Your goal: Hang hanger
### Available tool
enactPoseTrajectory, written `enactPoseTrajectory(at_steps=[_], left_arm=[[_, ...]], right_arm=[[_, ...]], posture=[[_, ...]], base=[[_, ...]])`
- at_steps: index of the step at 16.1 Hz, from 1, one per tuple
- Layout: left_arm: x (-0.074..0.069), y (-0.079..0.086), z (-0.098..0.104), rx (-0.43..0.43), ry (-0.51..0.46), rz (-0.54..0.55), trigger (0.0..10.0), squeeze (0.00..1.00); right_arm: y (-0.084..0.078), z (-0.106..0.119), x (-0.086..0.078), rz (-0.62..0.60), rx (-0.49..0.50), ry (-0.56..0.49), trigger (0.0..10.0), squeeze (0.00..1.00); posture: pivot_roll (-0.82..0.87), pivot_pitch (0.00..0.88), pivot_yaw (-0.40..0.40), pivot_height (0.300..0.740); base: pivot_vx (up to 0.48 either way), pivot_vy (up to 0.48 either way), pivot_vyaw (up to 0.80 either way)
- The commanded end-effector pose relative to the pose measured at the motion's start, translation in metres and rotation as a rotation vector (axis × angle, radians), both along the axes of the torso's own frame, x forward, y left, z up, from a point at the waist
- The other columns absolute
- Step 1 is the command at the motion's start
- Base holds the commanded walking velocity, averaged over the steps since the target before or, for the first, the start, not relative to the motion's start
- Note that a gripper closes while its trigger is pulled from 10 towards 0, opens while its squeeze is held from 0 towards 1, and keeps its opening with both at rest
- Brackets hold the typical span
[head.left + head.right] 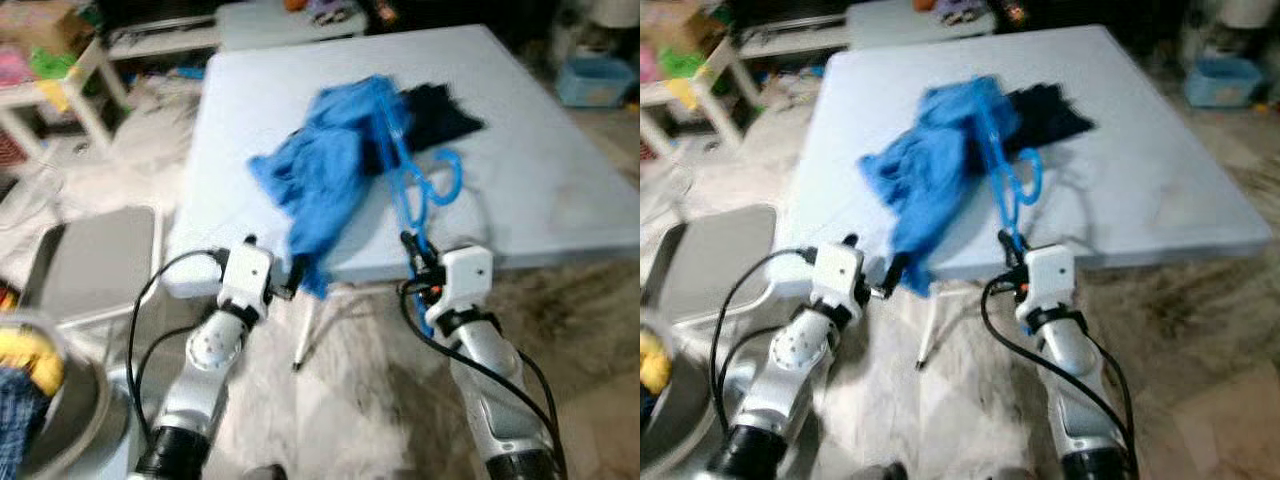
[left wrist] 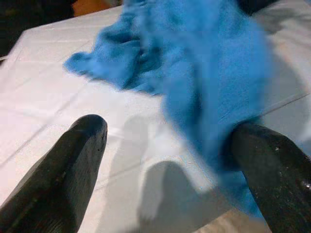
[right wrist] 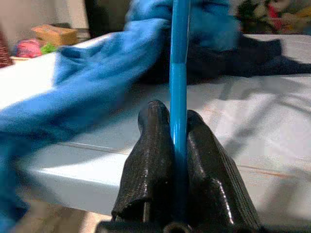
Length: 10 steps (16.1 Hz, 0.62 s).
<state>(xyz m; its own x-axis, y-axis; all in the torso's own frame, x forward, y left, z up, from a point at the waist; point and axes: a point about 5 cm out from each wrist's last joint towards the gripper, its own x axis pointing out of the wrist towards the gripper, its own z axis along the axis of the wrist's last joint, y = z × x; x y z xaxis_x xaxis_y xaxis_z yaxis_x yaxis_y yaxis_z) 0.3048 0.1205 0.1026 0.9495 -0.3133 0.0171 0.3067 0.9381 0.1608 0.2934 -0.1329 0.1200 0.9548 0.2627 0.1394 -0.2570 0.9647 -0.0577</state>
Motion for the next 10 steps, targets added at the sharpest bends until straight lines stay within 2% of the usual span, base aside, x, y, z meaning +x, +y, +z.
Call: enactPoseTrajectory(at_steps=[1,10], left_arm=[[-0.0003,0.0023,-0.0017,0.007,0.004,0.01,10.0,0.0],[-0.0044,0.0046,-0.0041,0.015,0.007,0.016,10.0,0.0]], right_arm=[[0.0044,-0.016,-0.0039,0.013,-0.001,0.083,10.0,0.0],[0.0058,-0.018,-0.0042,0.027,-0.007,0.092,10.0,0.0]], posture=[[-0.2,0.135,0.074,0.74],[-0.19,0.145,0.067,0.74]], base=[[0.0,0.0,0.0],[0.0,0.0,0.0]])
